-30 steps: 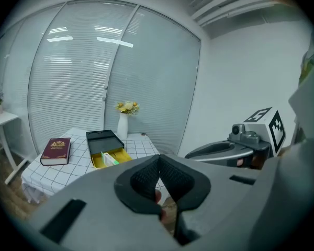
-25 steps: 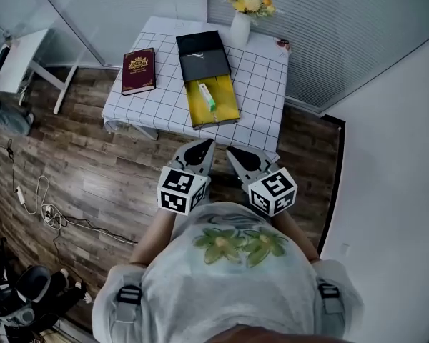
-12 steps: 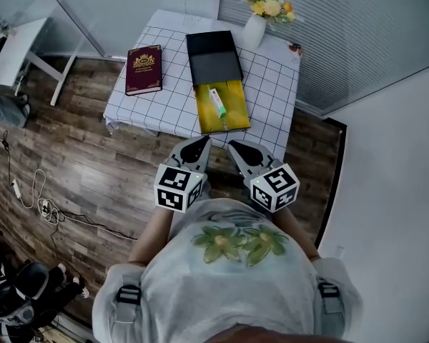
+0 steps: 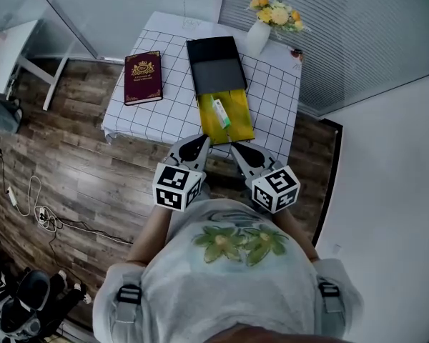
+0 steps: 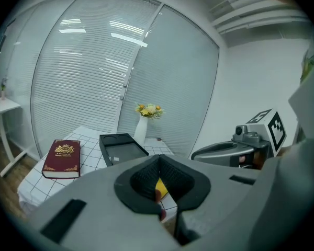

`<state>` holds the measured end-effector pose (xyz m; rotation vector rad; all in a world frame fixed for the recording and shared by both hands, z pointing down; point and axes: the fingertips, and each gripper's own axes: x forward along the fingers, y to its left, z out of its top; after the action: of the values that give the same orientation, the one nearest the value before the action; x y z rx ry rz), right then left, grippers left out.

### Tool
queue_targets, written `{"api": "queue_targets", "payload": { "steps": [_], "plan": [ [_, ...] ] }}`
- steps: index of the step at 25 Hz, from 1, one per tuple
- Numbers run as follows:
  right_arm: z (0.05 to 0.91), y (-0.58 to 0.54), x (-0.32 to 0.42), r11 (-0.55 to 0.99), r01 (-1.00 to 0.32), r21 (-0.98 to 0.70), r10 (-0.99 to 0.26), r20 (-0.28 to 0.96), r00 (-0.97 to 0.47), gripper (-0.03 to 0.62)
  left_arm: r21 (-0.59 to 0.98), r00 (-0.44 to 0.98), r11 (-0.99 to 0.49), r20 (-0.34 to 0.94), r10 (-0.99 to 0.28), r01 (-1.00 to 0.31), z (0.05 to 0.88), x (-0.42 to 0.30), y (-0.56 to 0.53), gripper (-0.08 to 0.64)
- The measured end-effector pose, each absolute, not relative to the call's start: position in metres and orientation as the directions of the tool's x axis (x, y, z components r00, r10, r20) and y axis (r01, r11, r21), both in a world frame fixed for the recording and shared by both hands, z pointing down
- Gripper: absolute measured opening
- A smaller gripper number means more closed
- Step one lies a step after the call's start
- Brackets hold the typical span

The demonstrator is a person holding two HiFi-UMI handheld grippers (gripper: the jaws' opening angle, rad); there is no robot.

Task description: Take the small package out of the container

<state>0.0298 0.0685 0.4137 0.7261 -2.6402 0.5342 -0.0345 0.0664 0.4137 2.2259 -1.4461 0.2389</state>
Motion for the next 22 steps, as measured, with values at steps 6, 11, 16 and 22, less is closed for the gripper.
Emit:
{"api": "queue_targets", "payload": {
  "steps": [6,11,16,22],
  "plan": [
    [0.416,0.045,0.015,0.771,-0.587,-0.247,-0.451,0.437,-0.778,0.012,0.29,0.442,-0.348,0.389,-0.808,-0.892,0.415,-0.061,0.039,0.008],
    [0.42,0.026,0.005,0.742,-0.625,-0.241,-0.488,0.446,-0.751,0.012,0.273,0.46,-0.377,0.389,-0.798,-0.885,0.416,-0.082,0.019,0.008],
    [0.422,0.008,-0.001,0.721,-0.652,-0.233,-0.521,0.438,-0.733,0.012,0.264,0.448,-0.369,0.386,-0.807,-0.891,0.419,-0.108,0.001,0.008],
    [0.429,0.001,0.001,0.711,-0.664,-0.231,-0.526,0.453,-0.72,0.012,0.282,0.459,-0.371,0.39,-0.798,-0.885,0.424,-0.105,-0.004,0.008]
  ]
}}
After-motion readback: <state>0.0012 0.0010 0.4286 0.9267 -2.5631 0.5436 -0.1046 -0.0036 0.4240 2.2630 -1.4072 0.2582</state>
